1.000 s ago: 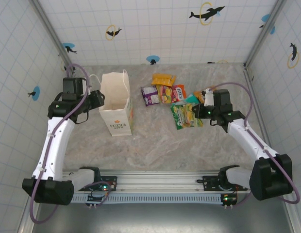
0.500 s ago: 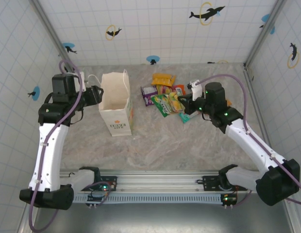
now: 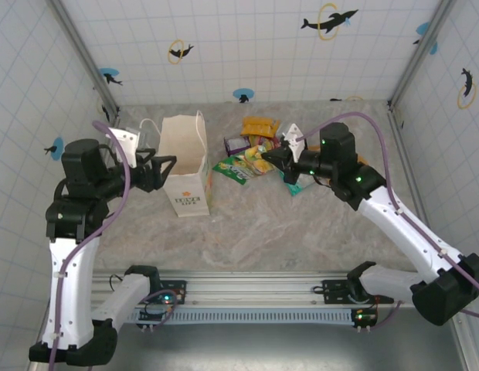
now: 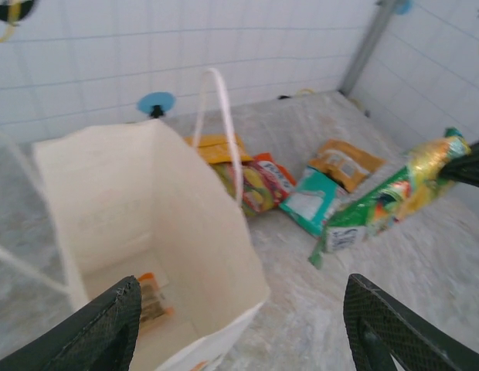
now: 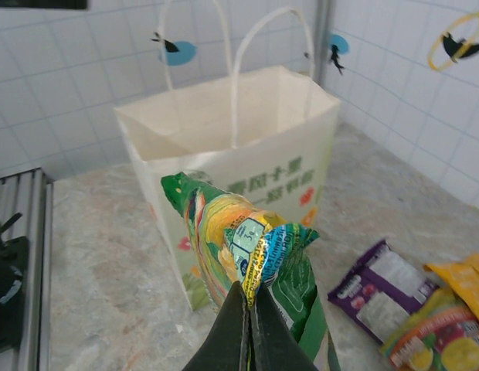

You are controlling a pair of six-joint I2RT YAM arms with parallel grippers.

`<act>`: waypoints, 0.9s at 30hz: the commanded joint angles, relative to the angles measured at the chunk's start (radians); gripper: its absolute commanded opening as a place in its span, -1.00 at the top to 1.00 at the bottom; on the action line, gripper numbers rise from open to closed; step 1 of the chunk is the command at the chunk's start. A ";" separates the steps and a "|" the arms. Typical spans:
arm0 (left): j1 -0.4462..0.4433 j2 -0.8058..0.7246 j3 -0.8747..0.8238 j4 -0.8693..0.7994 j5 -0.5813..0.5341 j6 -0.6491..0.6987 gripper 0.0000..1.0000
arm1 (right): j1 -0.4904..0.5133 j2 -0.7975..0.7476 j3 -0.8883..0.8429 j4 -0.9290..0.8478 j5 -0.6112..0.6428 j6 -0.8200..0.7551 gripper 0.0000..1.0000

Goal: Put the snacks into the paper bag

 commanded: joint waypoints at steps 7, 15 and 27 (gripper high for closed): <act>-0.042 0.062 -0.032 -0.036 0.311 0.158 -0.41 | 0.063 -0.036 0.053 0.105 -0.144 -0.028 1.00; -0.203 0.152 -0.001 -0.049 0.288 0.186 -0.42 | 0.120 -0.020 0.083 0.122 -0.134 -0.022 1.00; -0.430 0.273 0.080 -0.058 0.058 0.214 -0.34 | 0.156 0.014 0.112 0.117 -0.118 -0.025 1.00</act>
